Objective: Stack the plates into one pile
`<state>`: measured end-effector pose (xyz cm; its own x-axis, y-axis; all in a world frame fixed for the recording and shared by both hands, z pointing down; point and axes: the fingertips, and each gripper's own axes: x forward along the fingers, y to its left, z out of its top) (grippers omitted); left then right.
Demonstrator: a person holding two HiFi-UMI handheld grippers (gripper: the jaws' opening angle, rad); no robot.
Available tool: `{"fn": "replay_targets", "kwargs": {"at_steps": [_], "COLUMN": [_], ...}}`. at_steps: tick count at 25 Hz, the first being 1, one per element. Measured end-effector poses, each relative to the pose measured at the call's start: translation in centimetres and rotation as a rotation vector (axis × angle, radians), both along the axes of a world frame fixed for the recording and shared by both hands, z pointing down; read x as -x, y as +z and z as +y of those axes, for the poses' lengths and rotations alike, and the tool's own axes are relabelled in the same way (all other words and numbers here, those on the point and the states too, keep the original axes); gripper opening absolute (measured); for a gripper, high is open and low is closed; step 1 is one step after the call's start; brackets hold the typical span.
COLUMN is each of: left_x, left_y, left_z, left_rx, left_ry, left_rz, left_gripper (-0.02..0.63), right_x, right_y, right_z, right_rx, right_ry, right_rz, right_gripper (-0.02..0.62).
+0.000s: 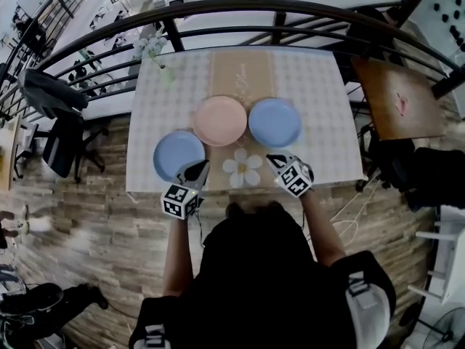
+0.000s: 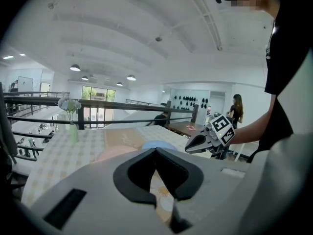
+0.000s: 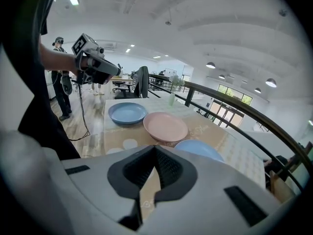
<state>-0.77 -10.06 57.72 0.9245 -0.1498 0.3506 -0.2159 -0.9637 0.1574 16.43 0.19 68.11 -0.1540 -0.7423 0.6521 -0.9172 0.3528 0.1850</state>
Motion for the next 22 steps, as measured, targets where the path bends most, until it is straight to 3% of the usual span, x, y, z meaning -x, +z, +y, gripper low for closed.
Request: {"fn": "replay_targets", "kwargs": {"at_steps": [12,22], "left_x": [2.3,3.5], "left_y": [1.8,2.1], "left_z": [-1.4,-4.5], "left_rx": [0.041,0.051], "left_ry": [0.065,-0.024], "left_rz": [-0.006,0.024], "left_gripper": [0.000,0.000], "right_x": [1.2,-0.8], "right_y": [0.6,1.5], "right_z": [-1.3,-2.9], "right_rx": [0.019,0.048], "right_ry": [0.071,0.063], "right_rz": [0.023,0.060], "right_gripper": [-0.002,0.000]}}
